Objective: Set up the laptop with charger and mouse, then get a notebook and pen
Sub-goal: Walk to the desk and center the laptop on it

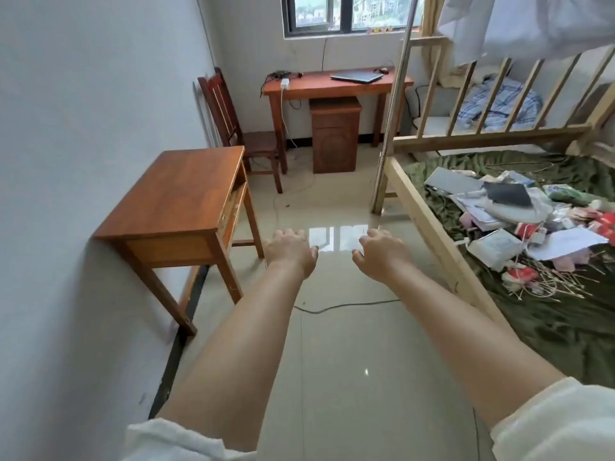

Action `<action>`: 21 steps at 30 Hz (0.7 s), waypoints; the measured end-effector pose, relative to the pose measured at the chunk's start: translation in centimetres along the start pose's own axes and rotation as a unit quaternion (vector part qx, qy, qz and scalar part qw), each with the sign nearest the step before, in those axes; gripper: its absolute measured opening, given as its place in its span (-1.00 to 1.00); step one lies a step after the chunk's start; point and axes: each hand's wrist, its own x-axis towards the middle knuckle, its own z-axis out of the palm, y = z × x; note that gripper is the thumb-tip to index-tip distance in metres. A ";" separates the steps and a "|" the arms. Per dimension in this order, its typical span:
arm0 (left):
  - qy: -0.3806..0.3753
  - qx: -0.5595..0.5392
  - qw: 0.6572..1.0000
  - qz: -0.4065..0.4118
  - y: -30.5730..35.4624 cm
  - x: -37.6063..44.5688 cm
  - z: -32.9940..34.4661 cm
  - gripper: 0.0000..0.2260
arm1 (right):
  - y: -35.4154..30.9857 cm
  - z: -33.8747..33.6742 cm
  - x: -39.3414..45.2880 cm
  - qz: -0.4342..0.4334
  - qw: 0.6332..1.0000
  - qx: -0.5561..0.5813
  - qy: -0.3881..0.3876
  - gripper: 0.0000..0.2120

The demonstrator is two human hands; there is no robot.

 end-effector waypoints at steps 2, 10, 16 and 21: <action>-0.056 -0.006 0.998 -0.001 0.2 1.5 2.2 -0.59 | 0.3 2.0 1.6 0.015 0.999 0.010 -0.043 -0.68; -0.136 0.001 0.991 0.007 2.4 15.6 7.4 -0.62 | 3.9 6.1 15.8 0.003 0.997 0.010 -0.076 -0.67; -0.094 0.010 0.995 0.025 4.4 32.6 3.9 -0.63 | 7.5 3.2 33.0 -0.002 0.999 0.003 -0.052 -0.67; -0.078 0.011 0.997 0.015 3.3 45.6 1.7 -0.62 | 7.4 2.2 46.3 -0.014 0.999 0.008 -0.038 -0.67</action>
